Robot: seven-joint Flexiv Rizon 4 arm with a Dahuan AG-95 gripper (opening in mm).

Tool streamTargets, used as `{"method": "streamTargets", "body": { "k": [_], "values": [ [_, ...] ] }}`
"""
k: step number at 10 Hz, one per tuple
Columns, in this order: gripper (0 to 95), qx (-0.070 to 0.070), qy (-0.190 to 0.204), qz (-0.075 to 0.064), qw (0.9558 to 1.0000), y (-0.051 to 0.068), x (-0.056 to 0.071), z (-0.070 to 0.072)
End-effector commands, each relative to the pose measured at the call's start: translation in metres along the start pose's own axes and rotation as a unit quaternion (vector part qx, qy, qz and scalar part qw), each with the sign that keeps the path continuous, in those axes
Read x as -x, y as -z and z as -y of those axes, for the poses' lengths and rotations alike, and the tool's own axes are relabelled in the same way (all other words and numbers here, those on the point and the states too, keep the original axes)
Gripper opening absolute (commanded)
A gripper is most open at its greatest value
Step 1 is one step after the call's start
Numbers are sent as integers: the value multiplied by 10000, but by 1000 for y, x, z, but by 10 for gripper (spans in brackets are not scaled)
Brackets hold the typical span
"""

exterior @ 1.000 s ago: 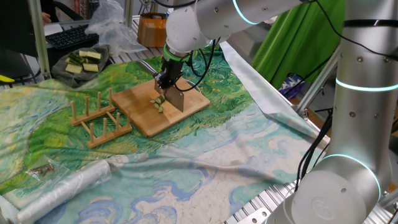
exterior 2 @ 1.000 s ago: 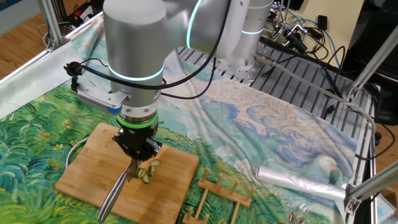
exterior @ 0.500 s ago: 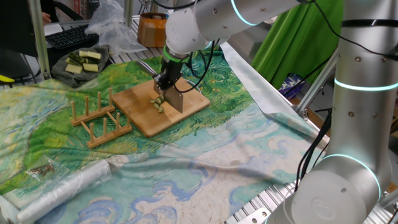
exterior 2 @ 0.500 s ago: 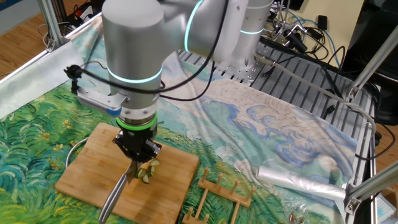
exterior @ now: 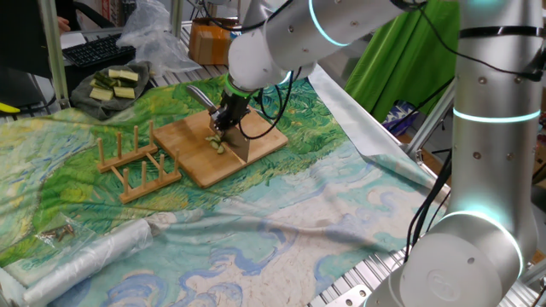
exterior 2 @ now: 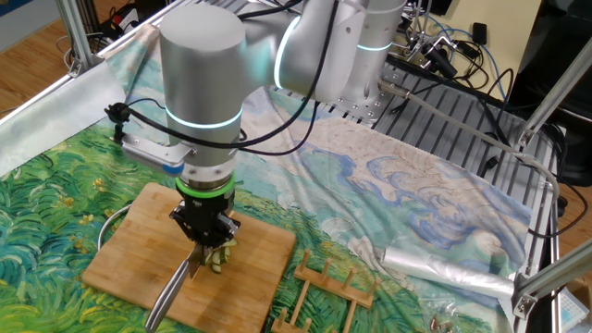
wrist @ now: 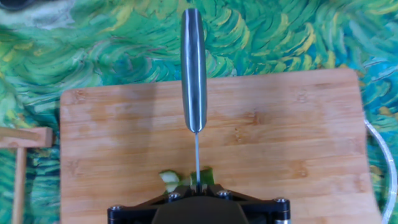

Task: Chop the cucumber into shreds

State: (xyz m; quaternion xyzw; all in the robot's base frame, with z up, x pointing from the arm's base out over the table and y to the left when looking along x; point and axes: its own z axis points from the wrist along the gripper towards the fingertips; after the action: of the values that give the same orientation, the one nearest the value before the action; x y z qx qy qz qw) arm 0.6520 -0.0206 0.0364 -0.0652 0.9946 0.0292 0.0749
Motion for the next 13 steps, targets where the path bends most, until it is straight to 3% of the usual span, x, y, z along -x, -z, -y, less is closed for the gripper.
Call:
{"method": "streamTargets", "body": {
  "k": [1,5,9,13],
  "values": [
    [0,-128,26,-138,9998,15,4,0],
    [0,-154,9,-142,9998,23,4,0],
    [0,-98,-36,-114,9999,-9,0,1],
    [0,-98,-93,-291,9995,-6,3,1]
  ]
}}
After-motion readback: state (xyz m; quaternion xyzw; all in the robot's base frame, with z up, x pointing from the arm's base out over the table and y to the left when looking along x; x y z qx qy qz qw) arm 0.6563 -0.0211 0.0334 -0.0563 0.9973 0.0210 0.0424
